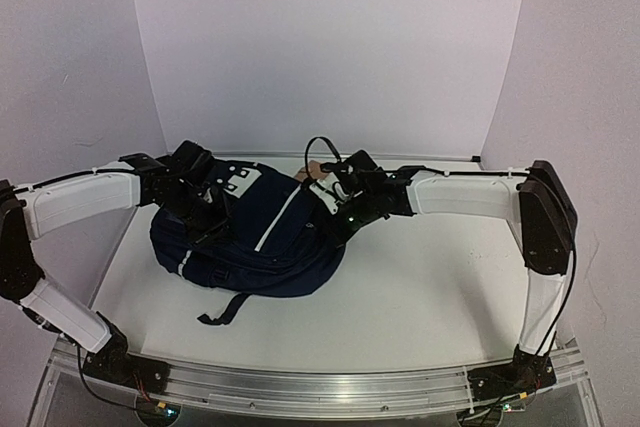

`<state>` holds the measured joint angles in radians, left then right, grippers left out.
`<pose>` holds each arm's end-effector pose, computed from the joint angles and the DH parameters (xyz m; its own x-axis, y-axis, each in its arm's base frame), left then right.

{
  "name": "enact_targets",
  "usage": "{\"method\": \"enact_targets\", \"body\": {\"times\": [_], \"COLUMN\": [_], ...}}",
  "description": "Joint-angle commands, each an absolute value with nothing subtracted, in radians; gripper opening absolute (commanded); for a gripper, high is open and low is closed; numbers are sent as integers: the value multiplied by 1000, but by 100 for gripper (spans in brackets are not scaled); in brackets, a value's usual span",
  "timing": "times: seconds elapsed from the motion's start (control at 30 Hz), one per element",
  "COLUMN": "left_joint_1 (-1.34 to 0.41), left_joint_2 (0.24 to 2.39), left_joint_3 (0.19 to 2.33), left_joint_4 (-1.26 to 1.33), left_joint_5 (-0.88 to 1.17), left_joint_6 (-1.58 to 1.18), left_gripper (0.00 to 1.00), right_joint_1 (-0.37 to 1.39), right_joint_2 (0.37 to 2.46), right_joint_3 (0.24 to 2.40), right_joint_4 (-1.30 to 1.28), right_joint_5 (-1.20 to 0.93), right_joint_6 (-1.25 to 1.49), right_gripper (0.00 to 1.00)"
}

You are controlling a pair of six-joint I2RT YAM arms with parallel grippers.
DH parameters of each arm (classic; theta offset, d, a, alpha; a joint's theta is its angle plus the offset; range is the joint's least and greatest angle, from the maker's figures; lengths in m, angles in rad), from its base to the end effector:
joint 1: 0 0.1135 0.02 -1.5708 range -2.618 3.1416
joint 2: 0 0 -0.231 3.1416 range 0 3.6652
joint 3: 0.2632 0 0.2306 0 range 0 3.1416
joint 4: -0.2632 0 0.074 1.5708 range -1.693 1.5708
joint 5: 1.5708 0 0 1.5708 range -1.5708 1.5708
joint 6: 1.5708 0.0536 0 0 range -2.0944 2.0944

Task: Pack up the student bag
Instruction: Zip the student bag at the center of the board.

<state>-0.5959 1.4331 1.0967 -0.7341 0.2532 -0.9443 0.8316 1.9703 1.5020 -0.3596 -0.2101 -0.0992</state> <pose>0.2231 -0.1675 0.2150 -0.9465 -0.3057 -0.1032 -0.2114 0.8292 -0.5175 0.2755 0.3187 0.1862 -0.4128 -0.5965 -0.6883 -0.8629 0.4980 0.0859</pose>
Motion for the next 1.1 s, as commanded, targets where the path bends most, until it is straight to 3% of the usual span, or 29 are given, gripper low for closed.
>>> {"method": "enact_targets", "body": {"times": [0.0,0.23,0.3,0.47,0.63,1.07], "left_joint_1": [-574,-564,-563,-609,-665,-890], "left_joint_2": [1358,1293,1275,1178,1098,1448], "left_joint_3": [1070,1051,1067,1123,1152,1338], "left_joint_4": [-914,-923,-902,-820,-755,-728], "left_joint_5": [223,210,226,191,105,-140], "left_joint_6": [-903,-854,-801,-650,-547,-387], "left_gripper": [0,0,5,47,67,66], "right_joint_1": [775,755,761,789,800,800], "right_joint_2": [2003,2033,2026,2012,2013,1987], "right_joint_3": [1544,1578,1584,1596,1609,1577], "right_joint_4": [-397,-402,-402,-401,-399,-400], "right_joint_5": [-103,-291,-377,-539,-593,-644], "right_joint_6": [-130,-63,-38,29,66,87], "right_gripper": [0,0,0,0,0,0]}}
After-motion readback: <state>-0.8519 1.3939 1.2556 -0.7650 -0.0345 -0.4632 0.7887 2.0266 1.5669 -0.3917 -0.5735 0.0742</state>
